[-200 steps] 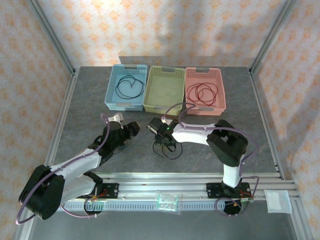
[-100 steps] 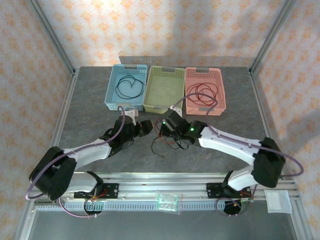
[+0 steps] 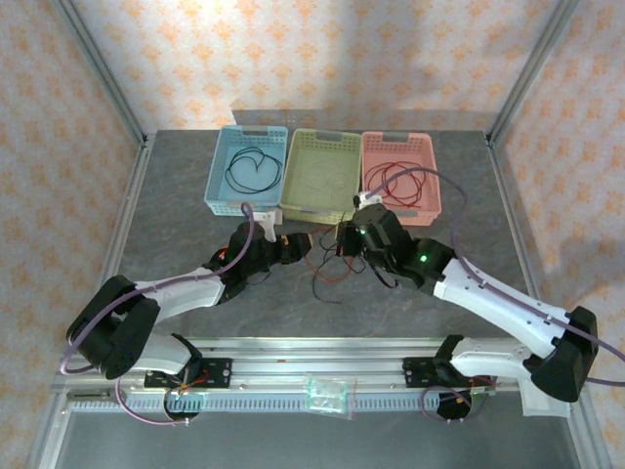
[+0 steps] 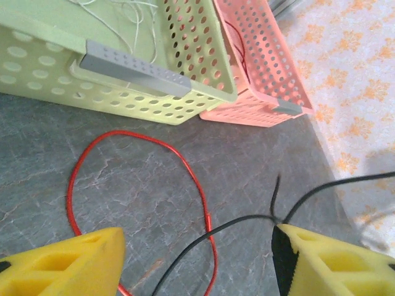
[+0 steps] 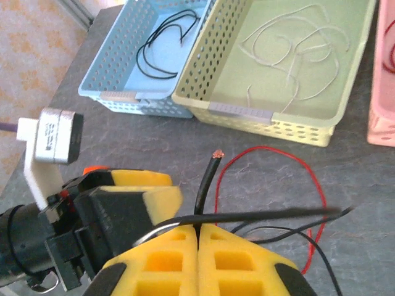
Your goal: Untangle the cables
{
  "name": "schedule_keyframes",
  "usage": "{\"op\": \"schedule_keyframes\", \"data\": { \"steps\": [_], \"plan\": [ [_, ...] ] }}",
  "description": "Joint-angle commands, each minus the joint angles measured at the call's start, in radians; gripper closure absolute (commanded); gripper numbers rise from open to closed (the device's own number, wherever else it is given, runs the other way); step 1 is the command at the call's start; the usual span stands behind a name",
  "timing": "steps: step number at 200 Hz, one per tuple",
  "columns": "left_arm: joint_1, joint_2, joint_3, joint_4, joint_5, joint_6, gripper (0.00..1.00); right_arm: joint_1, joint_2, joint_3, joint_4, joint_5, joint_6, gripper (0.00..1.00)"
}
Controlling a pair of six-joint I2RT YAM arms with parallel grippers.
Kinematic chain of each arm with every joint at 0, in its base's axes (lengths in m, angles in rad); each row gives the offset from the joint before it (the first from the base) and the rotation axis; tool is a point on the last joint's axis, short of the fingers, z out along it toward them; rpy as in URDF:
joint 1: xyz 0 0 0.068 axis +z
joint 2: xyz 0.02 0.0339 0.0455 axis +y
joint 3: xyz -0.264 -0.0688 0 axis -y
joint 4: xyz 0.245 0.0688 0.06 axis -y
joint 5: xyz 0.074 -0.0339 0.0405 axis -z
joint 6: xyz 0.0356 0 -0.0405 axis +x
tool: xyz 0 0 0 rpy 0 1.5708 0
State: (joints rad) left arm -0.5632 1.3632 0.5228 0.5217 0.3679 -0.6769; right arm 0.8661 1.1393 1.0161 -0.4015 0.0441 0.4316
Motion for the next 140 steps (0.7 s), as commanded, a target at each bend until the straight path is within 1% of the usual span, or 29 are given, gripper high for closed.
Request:
{"op": "schedule_keyframes", "data": {
  "steps": [1,10,14,35,59,78,94,102,119,140],
  "plan": [
    [-0.004,-0.066,0.025,0.041,0.023,0.060,0.34,-0.025,-0.007,0.054,-0.057,0.047,-0.028,1.00],
    [-0.004,-0.092,0.030,0.026,0.027,0.084,0.33,-0.038,-0.001,0.068,-0.079,0.041,-0.028,1.00],
    [-0.005,-0.102,0.033,0.018,0.030,0.120,0.32,-0.045,0.003,0.074,-0.090,0.038,-0.027,1.00],
    [-0.004,-0.151,0.052,-0.028,0.020,0.213,0.28,-0.073,0.020,0.107,-0.121,-0.001,-0.021,1.00],
    [-0.005,-0.169,0.082,-0.052,0.056,0.297,0.26,-0.092,0.029,0.131,-0.120,-0.064,-0.018,1.00],
    [-0.006,-0.158,0.104,-0.035,0.153,0.356,0.26,-0.099,0.036,0.144,-0.123,-0.099,-0.021,1.00],
    [-0.006,-0.142,0.125,-0.025,0.246,0.379,0.27,-0.099,0.036,0.147,-0.123,-0.111,-0.027,1.00],
    [-0.006,-0.130,0.138,-0.032,0.284,0.389,0.27,-0.101,0.060,0.147,-0.123,-0.117,-0.028,1.00],
    [-0.008,-0.099,0.173,-0.069,0.337,0.423,0.27,-0.101,0.063,0.143,-0.114,-0.138,-0.031,1.00],
    [-0.008,-0.056,0.213,-0.111,0.371,0.454,0.28,-0.101,0.062,0.141,-0.106,-0.164,-0.041,1.00]
  ]
}}
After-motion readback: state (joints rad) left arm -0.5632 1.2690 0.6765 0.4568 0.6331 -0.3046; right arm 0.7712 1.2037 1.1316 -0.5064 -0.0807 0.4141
